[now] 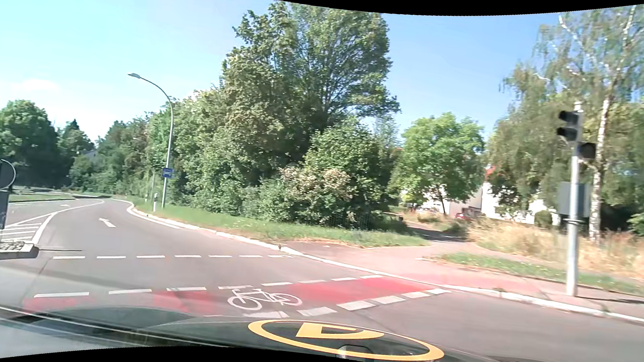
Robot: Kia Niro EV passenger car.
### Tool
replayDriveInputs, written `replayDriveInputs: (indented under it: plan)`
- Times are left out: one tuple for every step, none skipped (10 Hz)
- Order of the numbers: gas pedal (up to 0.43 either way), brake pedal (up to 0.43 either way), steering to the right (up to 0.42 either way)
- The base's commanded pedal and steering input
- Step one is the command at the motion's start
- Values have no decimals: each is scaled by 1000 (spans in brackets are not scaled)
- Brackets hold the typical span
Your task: Follow the waypoints while adhering to traffic rules and regulations
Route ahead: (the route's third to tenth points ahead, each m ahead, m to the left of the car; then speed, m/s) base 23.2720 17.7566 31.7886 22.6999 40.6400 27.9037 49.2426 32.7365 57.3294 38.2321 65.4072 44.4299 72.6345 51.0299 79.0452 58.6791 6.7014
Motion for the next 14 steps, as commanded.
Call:
replayDriveInputs:
  plan:
    - [169, 0, -356]
    - [177, 0, -352]
    - [197, 0, -347]
    - [228, 0, -342]
    - [228, 0, -334]
    - [228, 0, -322]
    - [260, 0, -309]
    - [260, 0, -288]
    - [260, 0, -269]
    - [268, 0, -244]
    - [280, 0, -220]
    - [280, 0, -192]
    - [299, 0, -162]
    - [299, 0, -140]
